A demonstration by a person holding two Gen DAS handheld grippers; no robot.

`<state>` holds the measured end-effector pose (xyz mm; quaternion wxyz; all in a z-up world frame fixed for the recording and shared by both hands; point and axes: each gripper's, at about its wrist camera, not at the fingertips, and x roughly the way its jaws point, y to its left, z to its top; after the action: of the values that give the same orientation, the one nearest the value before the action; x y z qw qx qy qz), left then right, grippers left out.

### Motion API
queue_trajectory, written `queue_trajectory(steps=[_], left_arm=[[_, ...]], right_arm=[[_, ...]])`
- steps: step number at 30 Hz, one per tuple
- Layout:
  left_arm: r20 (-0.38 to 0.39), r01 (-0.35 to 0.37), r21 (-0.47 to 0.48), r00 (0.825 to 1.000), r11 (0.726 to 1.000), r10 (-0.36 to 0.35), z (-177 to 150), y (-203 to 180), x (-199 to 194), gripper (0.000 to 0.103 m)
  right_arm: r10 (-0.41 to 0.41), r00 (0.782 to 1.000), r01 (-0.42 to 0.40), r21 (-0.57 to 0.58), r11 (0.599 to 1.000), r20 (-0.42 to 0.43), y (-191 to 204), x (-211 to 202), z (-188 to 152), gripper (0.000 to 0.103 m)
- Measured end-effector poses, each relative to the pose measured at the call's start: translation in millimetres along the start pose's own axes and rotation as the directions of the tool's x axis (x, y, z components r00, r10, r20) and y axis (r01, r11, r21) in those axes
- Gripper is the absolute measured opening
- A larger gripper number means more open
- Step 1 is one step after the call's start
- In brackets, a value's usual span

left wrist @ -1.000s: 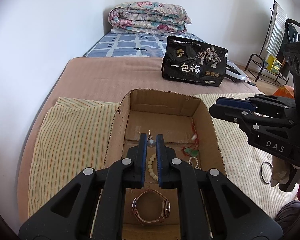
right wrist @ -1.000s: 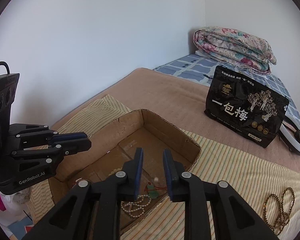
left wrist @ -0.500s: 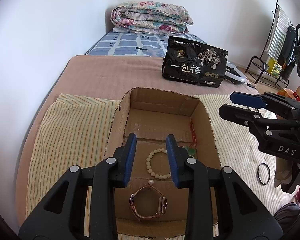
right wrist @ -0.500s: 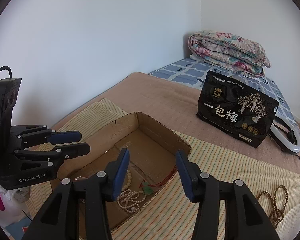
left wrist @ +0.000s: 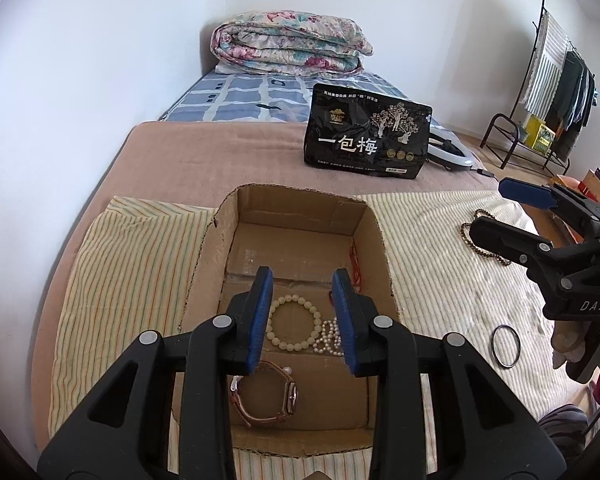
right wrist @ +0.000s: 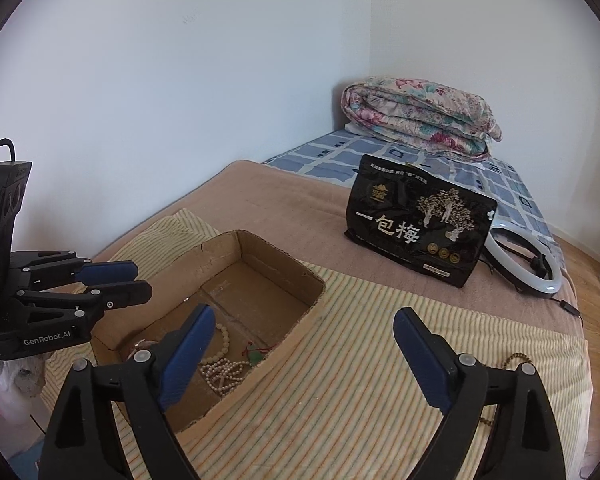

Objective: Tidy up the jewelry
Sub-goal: 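Move the left tool to the blue bangle while the right tool approaches the wooden beads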

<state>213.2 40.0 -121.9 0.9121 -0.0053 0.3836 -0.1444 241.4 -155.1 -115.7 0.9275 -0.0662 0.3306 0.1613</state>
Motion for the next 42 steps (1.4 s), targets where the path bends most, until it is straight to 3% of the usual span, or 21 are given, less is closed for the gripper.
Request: queue_trajectory(steps=[3,5,10,17,23,31,42], left_arm=[[0.003,0.014,0.018,1.000,1.000,-0.014,0,-12,-5,0.030],[-0.004,0.037,0.034,0.999,0.999,-0.037,0,-21,-8,0.031],[0.026,0.062,0.067,0.998,0.996,-0.064,-1,-42,-20,0.044],[0.019,0.112,0.124,0.993,0.986,-0.115,-5,-77,-29,0.045],[-0.013,0.169,0.162,0.986,0.972,-0.169,-17,-110,-25,0.065],[-0.096,0.264,0.243,0.964,0.933,-0.248,-45,-169,-8,0.076],[-0.224,0.318,0.386,0.943,0.866,-0.247,-97,-253,40,0.077]], right_arm=[[-0.030,1.000,0.030,0.018,0.999,0.000,-14,-13,-6,0.093],[-0.057,0.998,0.057,0.034,0.998,-0.001,-24,-21,-10,0.103],[-0.101,0.995,0.100,0.076,0.992,0.013,-52,-50,-26,0.103],[-0.178,0.984,0.175,0.130,0.976,0.012,-94,-90,-49,0.103],[-0.237,0.972,0.232,0.164,0.959,0.008,-127,-117,-65,0.103],[-0.304,0.952,0.303,0.208,0.930,-0.024,-166,-137,-94,0.103],[-0.354,0.932,0.361,0.279,0.890,-0.076,-213,-158,-146,0.103]])
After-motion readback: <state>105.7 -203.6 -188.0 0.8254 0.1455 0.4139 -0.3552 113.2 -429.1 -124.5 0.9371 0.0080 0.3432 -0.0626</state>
